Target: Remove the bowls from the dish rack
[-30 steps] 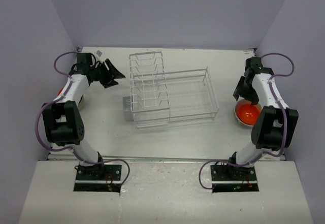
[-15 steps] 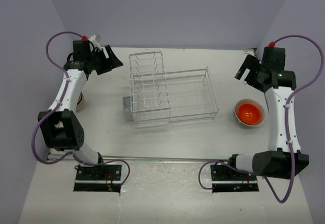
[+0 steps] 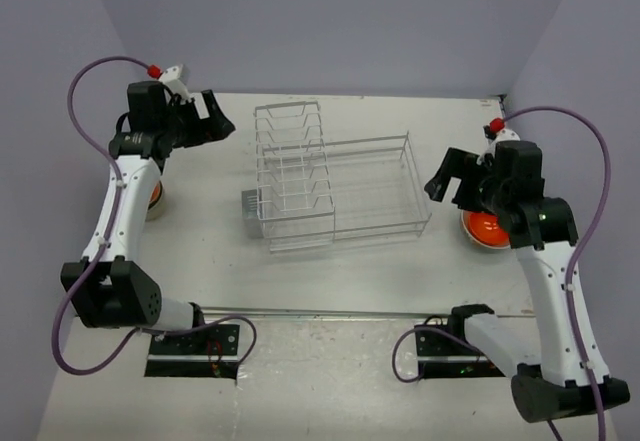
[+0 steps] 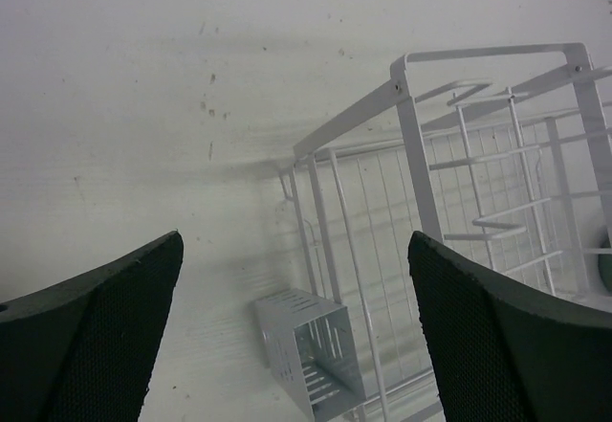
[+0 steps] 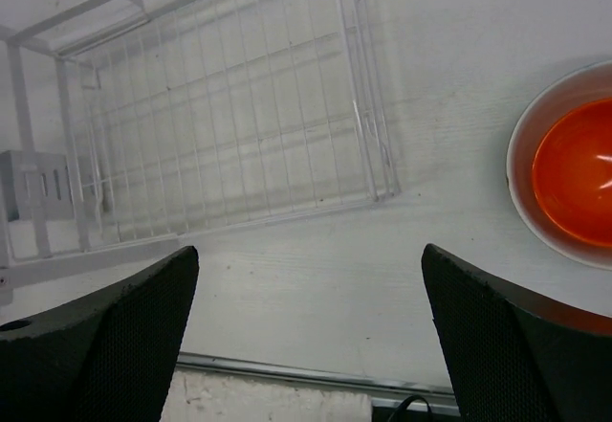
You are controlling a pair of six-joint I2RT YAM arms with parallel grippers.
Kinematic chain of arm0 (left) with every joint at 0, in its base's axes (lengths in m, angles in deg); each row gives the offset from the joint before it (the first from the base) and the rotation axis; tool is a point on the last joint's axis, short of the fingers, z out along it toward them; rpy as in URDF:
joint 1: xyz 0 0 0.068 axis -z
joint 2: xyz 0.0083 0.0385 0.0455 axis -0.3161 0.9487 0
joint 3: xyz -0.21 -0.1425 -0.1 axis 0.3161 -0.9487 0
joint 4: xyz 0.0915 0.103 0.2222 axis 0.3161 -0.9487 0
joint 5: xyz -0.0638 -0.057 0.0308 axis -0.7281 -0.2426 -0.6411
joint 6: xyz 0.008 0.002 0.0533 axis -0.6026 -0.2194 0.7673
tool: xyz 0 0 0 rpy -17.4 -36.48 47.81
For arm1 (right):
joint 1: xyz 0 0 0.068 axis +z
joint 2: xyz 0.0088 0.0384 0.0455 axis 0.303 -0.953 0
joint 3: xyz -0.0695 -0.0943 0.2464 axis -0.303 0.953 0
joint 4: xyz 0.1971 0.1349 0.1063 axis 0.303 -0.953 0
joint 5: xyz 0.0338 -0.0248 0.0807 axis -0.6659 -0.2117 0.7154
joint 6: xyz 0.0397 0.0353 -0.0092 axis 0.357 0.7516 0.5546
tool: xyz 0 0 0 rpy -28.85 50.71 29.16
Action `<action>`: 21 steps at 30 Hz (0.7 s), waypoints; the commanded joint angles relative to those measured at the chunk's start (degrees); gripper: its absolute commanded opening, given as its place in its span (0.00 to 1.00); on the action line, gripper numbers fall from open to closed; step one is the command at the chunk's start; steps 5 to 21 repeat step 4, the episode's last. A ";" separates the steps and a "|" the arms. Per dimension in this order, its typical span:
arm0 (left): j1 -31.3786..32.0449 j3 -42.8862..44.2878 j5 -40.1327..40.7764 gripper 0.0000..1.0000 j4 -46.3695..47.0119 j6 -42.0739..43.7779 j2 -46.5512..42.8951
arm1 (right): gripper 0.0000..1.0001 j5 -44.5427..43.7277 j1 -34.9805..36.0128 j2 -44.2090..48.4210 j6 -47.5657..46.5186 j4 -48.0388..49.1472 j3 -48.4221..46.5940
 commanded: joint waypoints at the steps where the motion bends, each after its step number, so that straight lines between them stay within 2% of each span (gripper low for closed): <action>1: 0.44 -2.62 0.61 1.00 0.08 1.97 -3.52 | 0.99 -0.24 2.54 5.12 0.70 -0.63 1.12; 4: 0.44 -4.91 1.05 1.00 0.78 1.09 -6.07 | 0.99 0.28 3.33 8.03 0.87 -1.34 2.53; 21: 0.44 -4.91 1.05 1.00 0.78 1.09 -6.07 | 0.99 0.28 3.33 8.03 0.87 -1.34 2.53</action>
